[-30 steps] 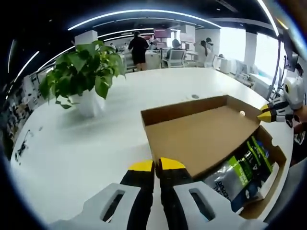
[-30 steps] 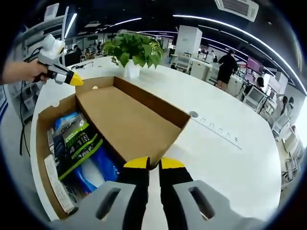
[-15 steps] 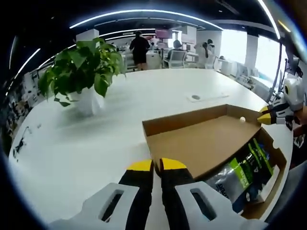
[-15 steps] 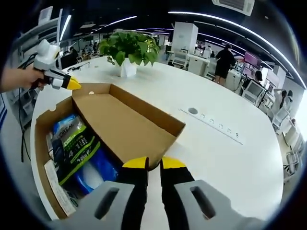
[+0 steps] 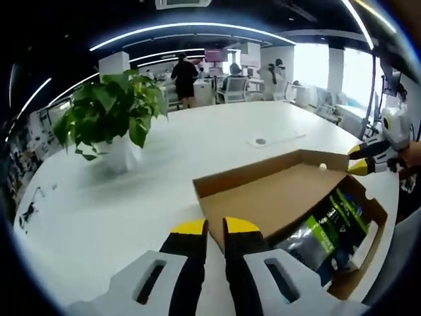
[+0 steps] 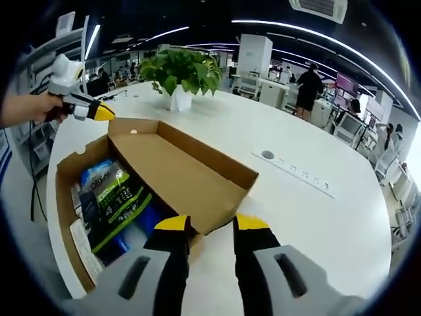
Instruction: Operate the shoe box by opening the lid, removing the specified soft item, and placing it in the target area until the item is outside and the box remains undamaged.
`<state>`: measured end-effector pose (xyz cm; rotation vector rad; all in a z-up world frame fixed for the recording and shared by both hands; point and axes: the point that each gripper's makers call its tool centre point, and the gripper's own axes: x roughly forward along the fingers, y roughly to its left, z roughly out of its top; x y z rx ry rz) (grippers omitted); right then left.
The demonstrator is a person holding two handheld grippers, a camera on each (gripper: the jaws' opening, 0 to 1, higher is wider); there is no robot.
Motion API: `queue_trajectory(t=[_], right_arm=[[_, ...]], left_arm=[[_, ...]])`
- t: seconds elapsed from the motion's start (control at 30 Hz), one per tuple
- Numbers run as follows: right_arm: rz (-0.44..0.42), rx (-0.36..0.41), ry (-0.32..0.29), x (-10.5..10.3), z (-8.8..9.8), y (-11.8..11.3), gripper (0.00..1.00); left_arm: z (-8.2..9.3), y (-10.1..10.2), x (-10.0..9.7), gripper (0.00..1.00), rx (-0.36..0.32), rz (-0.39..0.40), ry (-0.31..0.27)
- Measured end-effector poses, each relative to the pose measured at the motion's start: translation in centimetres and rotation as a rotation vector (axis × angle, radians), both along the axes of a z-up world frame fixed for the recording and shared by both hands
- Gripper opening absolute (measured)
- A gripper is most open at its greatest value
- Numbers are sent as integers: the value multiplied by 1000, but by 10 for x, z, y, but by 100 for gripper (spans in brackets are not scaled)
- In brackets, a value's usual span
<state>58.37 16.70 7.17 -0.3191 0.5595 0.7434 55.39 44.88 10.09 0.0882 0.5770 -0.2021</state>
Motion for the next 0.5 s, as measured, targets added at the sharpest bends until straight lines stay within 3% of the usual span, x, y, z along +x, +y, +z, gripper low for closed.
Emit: queue_trajectory(t=[0.2, 0.5], right_arm=[[15, 10, -27, -7, 10, -5, 24], [36, 40, -40, -21, 22, -5, 24]], left_arm=[[7, -12, -11, 16, -5, -39, -4], [3, -32, -31, 24, -16, -85, 22]])
